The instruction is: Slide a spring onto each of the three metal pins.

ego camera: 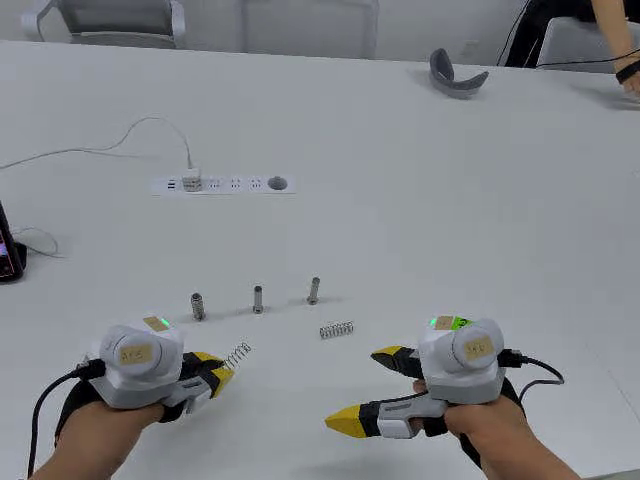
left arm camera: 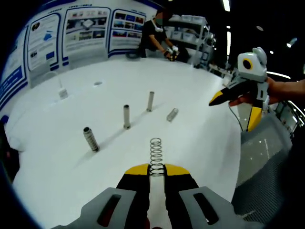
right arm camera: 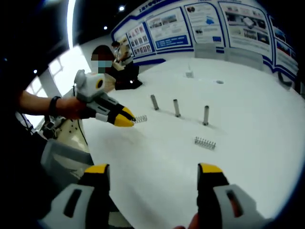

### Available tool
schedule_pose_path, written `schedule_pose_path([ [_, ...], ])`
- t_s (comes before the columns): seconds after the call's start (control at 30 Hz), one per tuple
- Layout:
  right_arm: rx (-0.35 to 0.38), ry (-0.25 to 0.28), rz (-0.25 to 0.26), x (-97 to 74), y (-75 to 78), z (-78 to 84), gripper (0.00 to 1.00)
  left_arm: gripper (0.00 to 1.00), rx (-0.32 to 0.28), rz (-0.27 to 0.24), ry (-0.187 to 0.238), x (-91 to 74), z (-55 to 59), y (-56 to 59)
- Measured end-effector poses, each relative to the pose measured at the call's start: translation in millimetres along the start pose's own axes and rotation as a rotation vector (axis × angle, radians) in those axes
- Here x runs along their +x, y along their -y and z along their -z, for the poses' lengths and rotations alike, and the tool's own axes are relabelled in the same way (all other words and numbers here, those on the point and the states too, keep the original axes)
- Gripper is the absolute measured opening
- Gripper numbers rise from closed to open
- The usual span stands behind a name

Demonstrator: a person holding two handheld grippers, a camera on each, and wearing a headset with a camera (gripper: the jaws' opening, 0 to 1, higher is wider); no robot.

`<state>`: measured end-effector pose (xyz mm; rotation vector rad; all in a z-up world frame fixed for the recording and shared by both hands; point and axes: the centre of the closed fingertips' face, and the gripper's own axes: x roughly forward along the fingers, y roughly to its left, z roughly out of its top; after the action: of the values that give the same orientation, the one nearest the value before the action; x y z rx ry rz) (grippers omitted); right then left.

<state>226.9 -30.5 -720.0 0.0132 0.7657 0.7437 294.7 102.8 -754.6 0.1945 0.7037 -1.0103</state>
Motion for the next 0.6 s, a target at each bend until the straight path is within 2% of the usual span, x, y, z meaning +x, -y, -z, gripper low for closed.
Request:
schedule_pose_path([
  [0.6,0.006,0.037,-0.089,12.9,-19.8,-17.8,0.70,0.10,0.014,0.000,0.021,-23.5,0.3,13.5],
])
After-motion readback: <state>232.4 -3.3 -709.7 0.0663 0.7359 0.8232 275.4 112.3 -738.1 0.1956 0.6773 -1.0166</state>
